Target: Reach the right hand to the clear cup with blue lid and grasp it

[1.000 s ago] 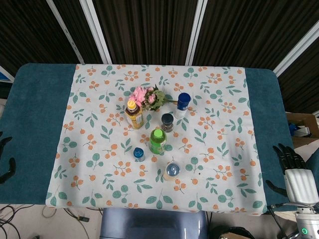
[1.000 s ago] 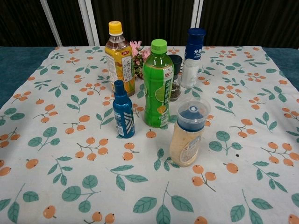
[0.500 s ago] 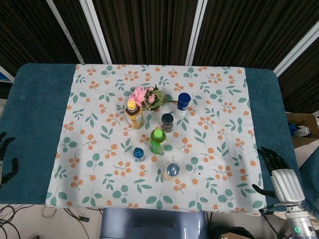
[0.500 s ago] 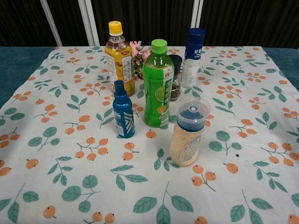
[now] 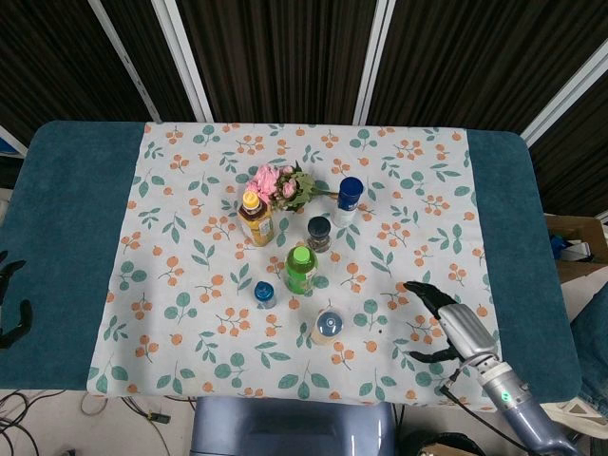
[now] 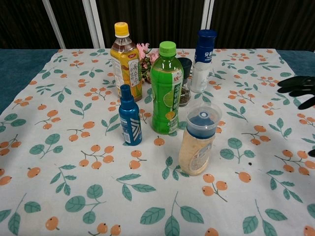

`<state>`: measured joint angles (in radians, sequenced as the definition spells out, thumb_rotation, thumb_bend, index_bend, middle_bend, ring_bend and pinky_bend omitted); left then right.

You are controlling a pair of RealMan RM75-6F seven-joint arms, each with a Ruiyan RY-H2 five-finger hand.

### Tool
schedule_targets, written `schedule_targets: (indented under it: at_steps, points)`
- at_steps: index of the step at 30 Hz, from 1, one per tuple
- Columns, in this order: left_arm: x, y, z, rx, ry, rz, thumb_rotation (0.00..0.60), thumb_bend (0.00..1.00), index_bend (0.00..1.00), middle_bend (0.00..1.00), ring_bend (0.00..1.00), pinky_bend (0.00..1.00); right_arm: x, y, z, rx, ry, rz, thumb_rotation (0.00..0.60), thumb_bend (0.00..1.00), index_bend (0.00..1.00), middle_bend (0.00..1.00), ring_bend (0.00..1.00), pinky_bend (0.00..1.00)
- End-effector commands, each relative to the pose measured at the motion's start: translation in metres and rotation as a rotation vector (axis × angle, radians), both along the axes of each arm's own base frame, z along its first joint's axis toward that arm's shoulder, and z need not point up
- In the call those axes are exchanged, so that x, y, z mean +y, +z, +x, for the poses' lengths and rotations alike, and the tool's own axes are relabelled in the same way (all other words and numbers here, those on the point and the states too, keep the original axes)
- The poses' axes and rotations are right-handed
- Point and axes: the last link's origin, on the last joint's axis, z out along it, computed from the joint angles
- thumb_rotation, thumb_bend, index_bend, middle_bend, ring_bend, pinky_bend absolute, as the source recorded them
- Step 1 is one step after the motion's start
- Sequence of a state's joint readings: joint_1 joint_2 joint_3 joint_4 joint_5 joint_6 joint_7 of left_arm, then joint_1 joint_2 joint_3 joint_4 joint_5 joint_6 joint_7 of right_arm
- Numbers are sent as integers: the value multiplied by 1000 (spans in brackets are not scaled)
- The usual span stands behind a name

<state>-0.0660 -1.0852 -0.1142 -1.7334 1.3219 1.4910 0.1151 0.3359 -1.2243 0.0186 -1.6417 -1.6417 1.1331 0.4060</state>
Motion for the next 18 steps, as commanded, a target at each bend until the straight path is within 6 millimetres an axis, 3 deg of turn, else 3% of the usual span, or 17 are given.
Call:
schedule_targets:
  at_steps: [1, 11, 18]
  points:
    - [0, 0, 0, 2, -3, -1, 600, 525, 160, 41, 50, 0, -6, -16, 13, -60, 4, 68, 600, 167, 90, 125, 93, 177]
    - [0, 0, 0, 1, -3, 1, 600, 525, 160, 41, 50, 0, -13, -60, 40, -107, 45, 154, 600, 167, 128, 199, 164, 177]
    - [1, 0, -1, -2, 1, -2, 600, 525, 160, 41, 50, 0, -18, -76, 53, -125, 65, 149, 600, 167, 174, 238, 209, 186]
